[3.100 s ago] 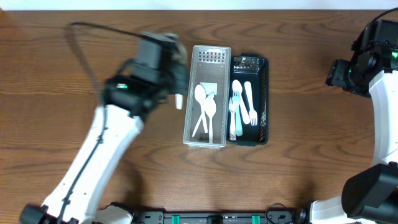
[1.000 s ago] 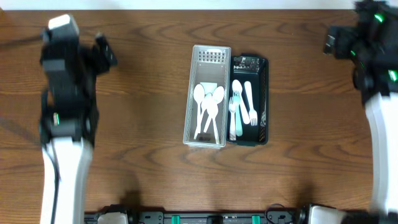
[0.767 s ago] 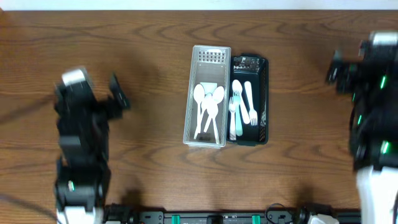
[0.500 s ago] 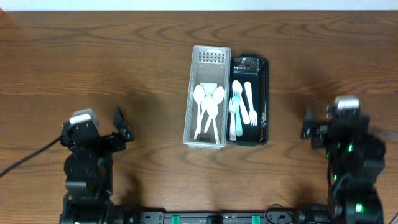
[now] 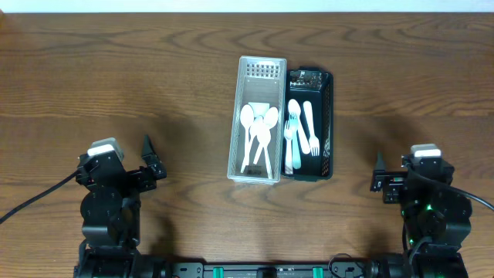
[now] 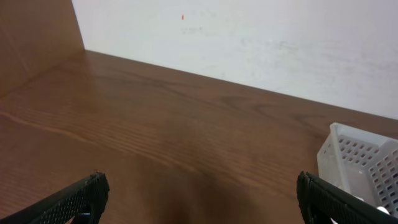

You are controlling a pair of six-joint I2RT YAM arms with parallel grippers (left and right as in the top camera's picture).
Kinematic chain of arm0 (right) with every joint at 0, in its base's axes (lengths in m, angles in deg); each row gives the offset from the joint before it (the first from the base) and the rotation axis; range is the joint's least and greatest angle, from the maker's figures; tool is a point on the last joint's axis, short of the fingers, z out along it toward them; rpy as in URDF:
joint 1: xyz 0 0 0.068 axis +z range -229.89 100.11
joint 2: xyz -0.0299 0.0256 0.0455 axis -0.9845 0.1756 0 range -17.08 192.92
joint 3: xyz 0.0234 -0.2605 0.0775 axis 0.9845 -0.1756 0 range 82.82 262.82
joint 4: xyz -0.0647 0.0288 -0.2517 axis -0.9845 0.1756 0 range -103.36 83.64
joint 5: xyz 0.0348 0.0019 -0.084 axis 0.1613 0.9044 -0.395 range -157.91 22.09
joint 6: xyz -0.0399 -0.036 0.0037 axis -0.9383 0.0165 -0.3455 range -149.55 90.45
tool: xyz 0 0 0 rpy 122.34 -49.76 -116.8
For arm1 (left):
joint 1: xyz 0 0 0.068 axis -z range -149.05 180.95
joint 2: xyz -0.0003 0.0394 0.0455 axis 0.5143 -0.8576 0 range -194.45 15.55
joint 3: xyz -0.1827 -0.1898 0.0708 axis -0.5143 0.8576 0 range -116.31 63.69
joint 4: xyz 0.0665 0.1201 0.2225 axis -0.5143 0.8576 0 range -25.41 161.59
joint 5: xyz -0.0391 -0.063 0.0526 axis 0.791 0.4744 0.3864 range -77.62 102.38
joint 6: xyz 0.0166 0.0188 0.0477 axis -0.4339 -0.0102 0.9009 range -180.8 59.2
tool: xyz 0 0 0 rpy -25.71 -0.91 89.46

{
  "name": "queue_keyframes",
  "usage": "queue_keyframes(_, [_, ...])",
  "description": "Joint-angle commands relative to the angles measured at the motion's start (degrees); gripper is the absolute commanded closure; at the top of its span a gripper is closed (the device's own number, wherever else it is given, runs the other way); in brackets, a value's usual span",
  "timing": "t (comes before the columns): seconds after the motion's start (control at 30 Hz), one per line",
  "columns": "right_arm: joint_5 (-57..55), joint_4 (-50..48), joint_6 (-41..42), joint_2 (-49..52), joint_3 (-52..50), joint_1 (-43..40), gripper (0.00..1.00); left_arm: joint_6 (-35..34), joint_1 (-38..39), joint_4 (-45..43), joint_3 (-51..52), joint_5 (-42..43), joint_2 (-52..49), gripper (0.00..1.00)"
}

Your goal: Pack container

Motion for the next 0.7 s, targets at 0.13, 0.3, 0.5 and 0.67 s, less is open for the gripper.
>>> queue_keyframes(0.13, [-0.02, 9.14, -0.66, -0.15, -0.2, 0.85, 0.01, 0.94, 0.17, -0.02, 0.09, 0.15, -0.52, 0.02])
queue_keyframes(0.3, [-0.02, 16.55, -0.66, -0.15, -0.2, 0.85, 0.01, 0.94, 0.17, -0.02, 0.09, 0.15, -0.52, 0.02])
queue_keyframes(0.5, [-0.02, 23.93, -0.66, -1.2, -0.2, 0.72, 0.01, 0.94, 0.17, -0.02, 0.09, 0.15, -0.52, 0.02])
queue_keyframes(0.67, [2.51, 19.39, 2.29, -9.07, -0.57, 0.96, 0.01, 0.94, 0.17, -0.02, 0.09, 0.15, -0.52, 0.02])
